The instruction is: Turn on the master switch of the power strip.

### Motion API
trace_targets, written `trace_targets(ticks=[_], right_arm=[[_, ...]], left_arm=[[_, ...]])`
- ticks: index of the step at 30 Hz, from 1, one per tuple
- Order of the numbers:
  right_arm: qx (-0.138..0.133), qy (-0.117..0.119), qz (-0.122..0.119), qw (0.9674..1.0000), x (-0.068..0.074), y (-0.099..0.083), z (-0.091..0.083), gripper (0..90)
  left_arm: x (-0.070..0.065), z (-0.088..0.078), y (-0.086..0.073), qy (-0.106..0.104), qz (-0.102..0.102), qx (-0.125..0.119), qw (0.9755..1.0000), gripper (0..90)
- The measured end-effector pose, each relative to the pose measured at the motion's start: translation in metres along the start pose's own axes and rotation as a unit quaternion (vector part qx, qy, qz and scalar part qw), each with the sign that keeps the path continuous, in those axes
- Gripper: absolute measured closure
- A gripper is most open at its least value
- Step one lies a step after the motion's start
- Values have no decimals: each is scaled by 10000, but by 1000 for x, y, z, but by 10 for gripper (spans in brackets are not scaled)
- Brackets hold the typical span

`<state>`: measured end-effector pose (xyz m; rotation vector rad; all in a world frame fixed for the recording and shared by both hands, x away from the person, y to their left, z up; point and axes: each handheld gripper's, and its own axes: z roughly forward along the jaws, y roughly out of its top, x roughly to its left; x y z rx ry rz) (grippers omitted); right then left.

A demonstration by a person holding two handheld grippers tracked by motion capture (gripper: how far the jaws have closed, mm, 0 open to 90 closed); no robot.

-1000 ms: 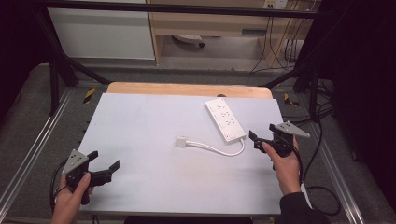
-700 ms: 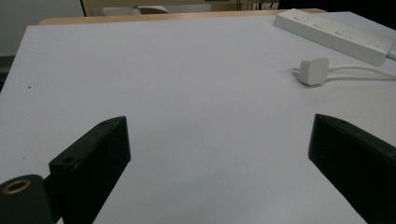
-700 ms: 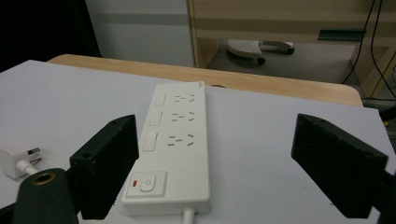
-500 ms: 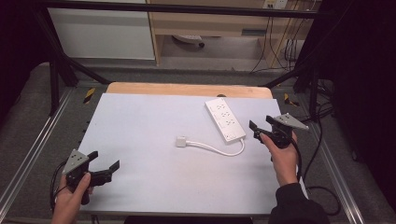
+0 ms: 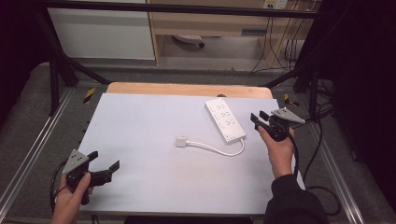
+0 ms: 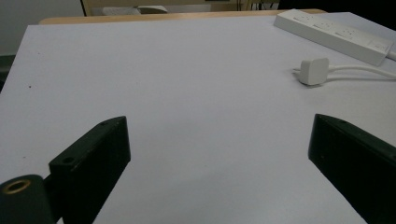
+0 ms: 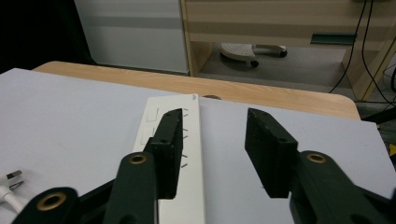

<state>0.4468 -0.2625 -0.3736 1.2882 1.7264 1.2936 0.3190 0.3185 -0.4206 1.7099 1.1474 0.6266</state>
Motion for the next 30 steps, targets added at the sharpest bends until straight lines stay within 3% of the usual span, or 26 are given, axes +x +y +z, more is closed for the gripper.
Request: trace_targets(ticks=[14,30], right_arm=[[29,-45,-42,10000,0,7,18,834],[313,119,-229,9992,14,6,38,900]], left_arm=[[0,0,0,-2,7,3,10000,57],[0,0,0,-10,-3,-11,10000,57]])
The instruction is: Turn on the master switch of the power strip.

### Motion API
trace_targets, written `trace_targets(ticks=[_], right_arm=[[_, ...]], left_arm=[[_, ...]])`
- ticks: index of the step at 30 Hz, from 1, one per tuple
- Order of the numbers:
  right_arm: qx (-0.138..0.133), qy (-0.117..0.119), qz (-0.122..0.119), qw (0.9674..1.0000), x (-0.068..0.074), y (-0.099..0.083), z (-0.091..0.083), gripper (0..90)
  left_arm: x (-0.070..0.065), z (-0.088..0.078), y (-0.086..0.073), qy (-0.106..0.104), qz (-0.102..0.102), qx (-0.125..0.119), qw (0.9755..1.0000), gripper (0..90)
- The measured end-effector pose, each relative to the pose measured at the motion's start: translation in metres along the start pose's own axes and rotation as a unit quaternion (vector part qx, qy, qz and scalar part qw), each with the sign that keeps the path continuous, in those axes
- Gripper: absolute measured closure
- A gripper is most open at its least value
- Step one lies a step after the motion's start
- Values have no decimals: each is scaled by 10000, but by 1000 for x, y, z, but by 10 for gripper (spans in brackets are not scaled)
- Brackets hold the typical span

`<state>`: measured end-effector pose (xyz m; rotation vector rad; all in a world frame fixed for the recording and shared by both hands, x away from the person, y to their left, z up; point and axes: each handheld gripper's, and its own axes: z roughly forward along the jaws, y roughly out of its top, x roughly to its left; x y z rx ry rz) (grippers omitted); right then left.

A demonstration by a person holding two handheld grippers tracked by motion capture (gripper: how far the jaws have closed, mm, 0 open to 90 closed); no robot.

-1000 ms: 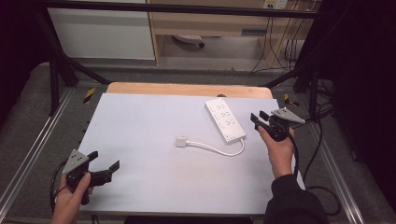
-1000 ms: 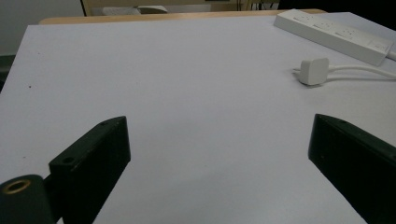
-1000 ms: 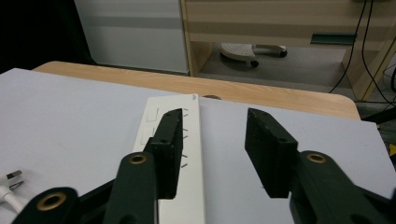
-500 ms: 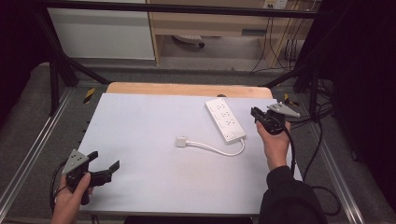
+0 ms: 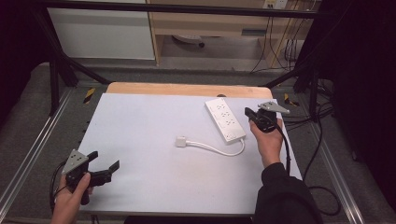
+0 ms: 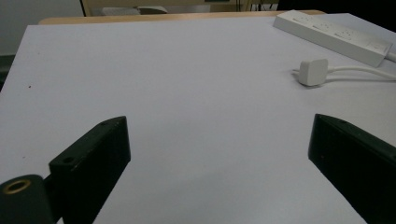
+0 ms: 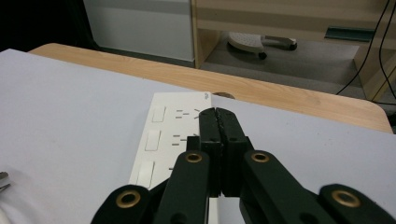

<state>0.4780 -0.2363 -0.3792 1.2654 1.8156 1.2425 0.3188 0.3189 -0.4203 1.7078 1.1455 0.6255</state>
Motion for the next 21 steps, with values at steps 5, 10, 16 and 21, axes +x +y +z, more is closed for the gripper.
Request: trace_targets(ticks=[5,10,16,21], right_arm=[[84,36,11,10000,1,-1,6,900],[186,67,25,9998,3,-2,10,900],[343,100,16,9994,6,-5,15,900],[419,121,0,9990,8,-7,18,900]], left_arm=[[0,0,0,-2,-1,-3,10000,57],[0,0,0,-3,5,-8,10000,57],[0,0,0,0,-1,-20,10000,57],[0,0,0,2,-6,-24,10000,56]])
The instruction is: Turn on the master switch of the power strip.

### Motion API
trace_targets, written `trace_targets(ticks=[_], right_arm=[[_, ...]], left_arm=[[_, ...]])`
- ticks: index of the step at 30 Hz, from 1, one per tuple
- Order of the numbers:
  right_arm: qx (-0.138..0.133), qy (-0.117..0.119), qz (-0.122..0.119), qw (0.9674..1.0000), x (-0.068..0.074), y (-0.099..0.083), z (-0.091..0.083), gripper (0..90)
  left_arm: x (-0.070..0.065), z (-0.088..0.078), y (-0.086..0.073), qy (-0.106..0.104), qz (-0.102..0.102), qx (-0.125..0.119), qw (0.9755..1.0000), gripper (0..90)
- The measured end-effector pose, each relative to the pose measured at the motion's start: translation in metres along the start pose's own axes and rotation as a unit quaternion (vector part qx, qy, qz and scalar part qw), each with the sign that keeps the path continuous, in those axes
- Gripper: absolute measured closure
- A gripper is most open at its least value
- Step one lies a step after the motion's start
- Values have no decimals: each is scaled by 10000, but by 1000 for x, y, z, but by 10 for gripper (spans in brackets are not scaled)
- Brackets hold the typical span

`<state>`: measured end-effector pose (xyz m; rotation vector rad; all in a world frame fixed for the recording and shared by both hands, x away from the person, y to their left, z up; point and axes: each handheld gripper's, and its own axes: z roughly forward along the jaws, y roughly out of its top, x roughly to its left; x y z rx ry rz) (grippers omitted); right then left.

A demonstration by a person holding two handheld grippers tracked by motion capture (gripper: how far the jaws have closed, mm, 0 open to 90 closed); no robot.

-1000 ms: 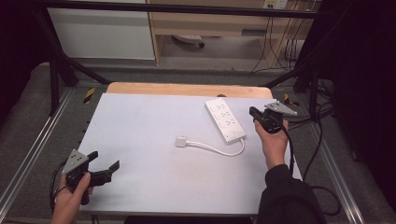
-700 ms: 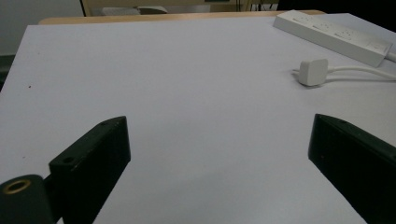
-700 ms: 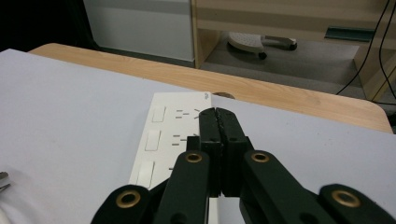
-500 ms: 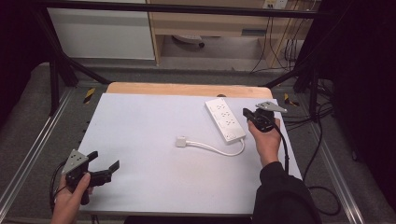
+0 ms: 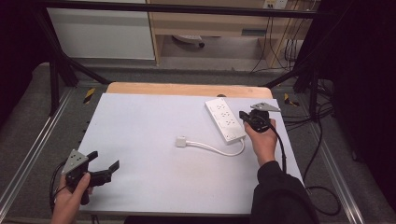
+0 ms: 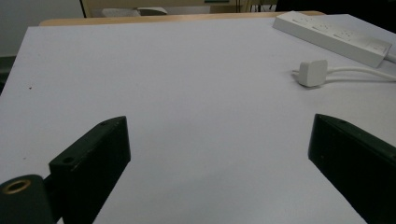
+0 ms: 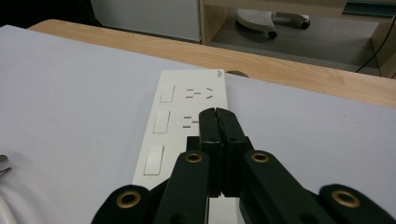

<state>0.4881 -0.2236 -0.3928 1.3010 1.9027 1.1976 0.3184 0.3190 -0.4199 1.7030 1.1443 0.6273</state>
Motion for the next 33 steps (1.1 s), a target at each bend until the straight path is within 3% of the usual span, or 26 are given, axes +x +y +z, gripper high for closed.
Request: trace_targets(ticks=[22,33], right_arm=[[377,60,-209,9991,9,-9,12,900],[494,130,-118,9986,8,-18,16,900]], left_arm=[[0,0,0,0,9,4,10000,57],[0,0,0,8,9,10,10000,56]])
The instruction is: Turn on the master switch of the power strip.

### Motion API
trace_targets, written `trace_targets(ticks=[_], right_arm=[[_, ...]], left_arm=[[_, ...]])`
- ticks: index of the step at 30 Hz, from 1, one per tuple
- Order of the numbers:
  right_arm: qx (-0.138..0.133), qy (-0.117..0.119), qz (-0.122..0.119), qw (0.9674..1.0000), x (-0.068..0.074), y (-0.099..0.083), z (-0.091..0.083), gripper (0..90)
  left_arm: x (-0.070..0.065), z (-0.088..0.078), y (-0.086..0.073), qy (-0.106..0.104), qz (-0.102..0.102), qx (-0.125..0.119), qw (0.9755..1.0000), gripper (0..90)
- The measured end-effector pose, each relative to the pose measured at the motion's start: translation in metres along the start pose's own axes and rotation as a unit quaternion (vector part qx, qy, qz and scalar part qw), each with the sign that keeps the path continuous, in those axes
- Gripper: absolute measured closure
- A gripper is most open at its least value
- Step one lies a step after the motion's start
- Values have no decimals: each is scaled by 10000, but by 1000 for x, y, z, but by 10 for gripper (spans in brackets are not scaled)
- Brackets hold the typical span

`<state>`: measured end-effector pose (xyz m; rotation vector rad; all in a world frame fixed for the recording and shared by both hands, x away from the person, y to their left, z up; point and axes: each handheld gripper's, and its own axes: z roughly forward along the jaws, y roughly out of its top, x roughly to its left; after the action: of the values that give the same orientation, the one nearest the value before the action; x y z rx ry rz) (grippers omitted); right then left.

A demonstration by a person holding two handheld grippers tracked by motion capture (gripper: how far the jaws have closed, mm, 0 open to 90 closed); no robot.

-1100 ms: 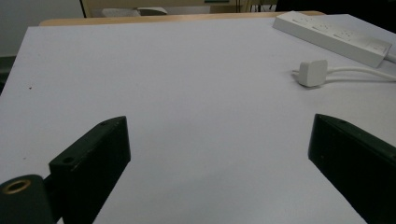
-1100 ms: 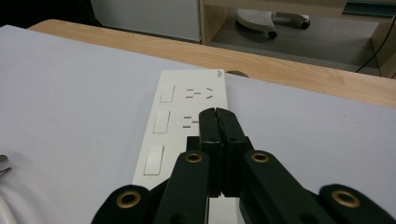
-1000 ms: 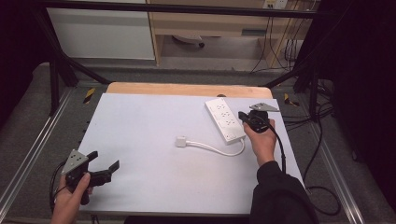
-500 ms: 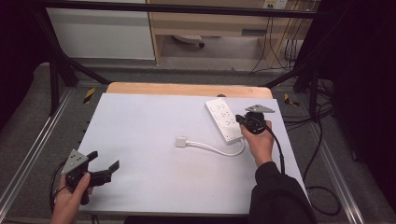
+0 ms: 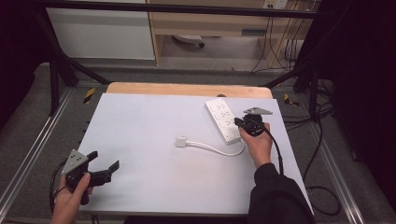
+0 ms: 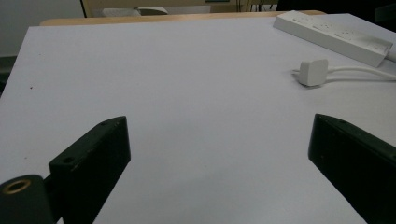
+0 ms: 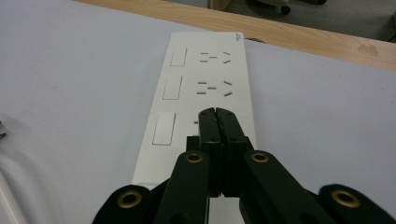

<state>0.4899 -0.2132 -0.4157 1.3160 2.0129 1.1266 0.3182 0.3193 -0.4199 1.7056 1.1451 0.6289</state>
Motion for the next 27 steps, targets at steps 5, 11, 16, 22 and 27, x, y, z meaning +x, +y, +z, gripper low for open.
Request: trace_targets(ticks=[5,11,16,22,27], right_arm=[[22,-25,31,10000,-1,-5,1,900],[41,-24,22,10000,-1,-7,2,900],[48,3,13,10000,1,-7,3,900],[80,44,26,10000,4,-9,6,900],[137,79,-12,9999,9,-11,7,900]], left_arm=[[0,0,0,5,2,-1,10000,56],[0,0,0,3,3,3,10000,57],[0,0,0,6,-3,-1,10000,56],[0,0,0,1,0,-4,10000,56],[0,0,0,4,-2,-5,10000,57]])
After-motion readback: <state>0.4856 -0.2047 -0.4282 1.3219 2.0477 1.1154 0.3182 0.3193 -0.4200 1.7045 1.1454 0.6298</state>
